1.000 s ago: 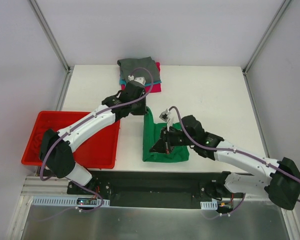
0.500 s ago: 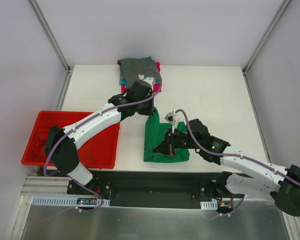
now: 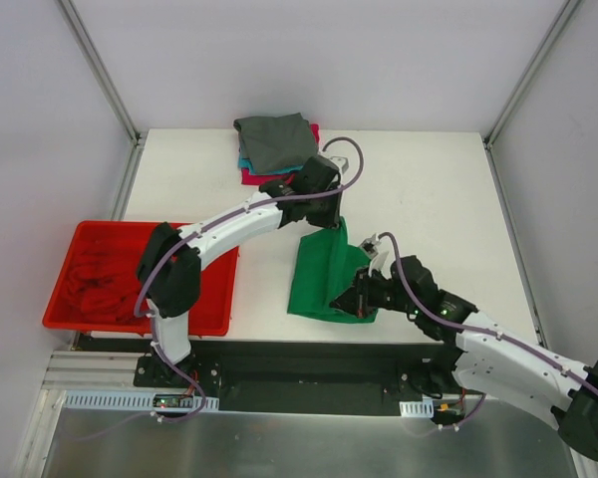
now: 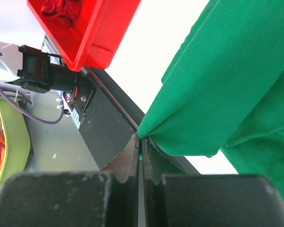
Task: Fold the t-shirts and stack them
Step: Fold the long partially folded tshirt into a neat square, then smooth out wrinkles on the folded tshirt
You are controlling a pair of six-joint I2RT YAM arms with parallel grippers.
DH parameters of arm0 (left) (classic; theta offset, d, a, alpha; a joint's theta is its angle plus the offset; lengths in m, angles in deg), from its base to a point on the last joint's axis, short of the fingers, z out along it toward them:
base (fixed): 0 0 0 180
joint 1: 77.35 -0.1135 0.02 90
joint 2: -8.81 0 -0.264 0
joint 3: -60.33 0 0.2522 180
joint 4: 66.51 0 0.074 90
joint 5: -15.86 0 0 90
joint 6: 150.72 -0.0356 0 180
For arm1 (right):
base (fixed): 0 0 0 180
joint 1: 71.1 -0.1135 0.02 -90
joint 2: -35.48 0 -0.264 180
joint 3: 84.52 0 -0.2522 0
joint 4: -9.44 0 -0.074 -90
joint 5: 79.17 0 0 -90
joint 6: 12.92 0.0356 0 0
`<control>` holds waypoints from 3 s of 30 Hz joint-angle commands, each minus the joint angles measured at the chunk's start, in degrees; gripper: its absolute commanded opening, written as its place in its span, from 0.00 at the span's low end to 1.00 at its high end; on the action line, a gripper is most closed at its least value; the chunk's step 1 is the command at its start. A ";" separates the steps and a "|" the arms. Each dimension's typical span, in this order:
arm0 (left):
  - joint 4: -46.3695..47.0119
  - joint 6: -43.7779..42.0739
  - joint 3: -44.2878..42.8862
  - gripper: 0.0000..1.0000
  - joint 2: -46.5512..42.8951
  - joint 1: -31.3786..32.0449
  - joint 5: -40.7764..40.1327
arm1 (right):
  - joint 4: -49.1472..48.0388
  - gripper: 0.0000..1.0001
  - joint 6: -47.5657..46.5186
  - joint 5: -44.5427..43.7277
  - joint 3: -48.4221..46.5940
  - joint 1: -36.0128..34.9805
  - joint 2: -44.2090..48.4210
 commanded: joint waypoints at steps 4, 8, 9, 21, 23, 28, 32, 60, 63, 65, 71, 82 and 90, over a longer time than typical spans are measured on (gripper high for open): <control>5.02 -4.86 -9.07 0.00 8.53 1.87 8.40 | 4.15 0.04 6.43 -2.86 4.66 0.59 8.26; 4.93 -6.44 -12.06 0.00 13.02 2.84 11.76 | 7.74 0.06 10.56 -8.39 7.65 0.68 13.97; 4.93 -6.79 -12.50 0.00 13.81 3.10 12.11 | 9.15 0.08 11.35 -10.15 8.44 0.85 16.25; 4.93 -6.97 -17.07 0.27 21.99 3.81 19.31 | 23.13 0.31 18.74 -21.05 13.55 1.20 27.52; 4.84 -6.88 -16.90 0.43 21.91 3.90 20.63 | 27.07 0.43 17.52 -22.90 11.97 1.20 27.52; 4.93 -7.76 -15.50 0.93 17.96 3.89 20.29 | 37.10 0.71 11.54 -29.76 3.02 1.29 26.38; 4.93 -8.47 -12.78 0.99 11.46 3.63 16.70 | 39.31 0.94 6.54 -31.61 -3.93 1.29 22.61; 13.71 3.22 31.09 0.99 -22.93 -12.19 19.04 | 8.20 0.96 -8.41 -6.31 -6.59 25.54 -20.65; 15.64 3.84 30.39 0.99 -19.33 -11.84 23.78 | 8.20 0.96 -9.38 -5.17 -5.97 26.25 -18.98; 16.53 3.67 29.51 0.99 -17.04 -10.61 26.60 | 8.81 0.96 -10.00 -3.94 -6.49 26.25 -16.79; 17.84 1.64 29.15 0.99 -15.10 -5.69 28.72 | 9.97 0.96 -8.08 6.94 -5.80 26.08 -6.42; 26.37 8.23 36.27 0.99 -8.60 -3.58 32.77 | 0.18 0.96 3.54 18.58 8.00 22.47 -2.71; 26.72 10.08 38.99 0.99 -6.22 -3.58 30.31 | 13.73 0.96 -0.33 2.50 7.04 22.73 -8.16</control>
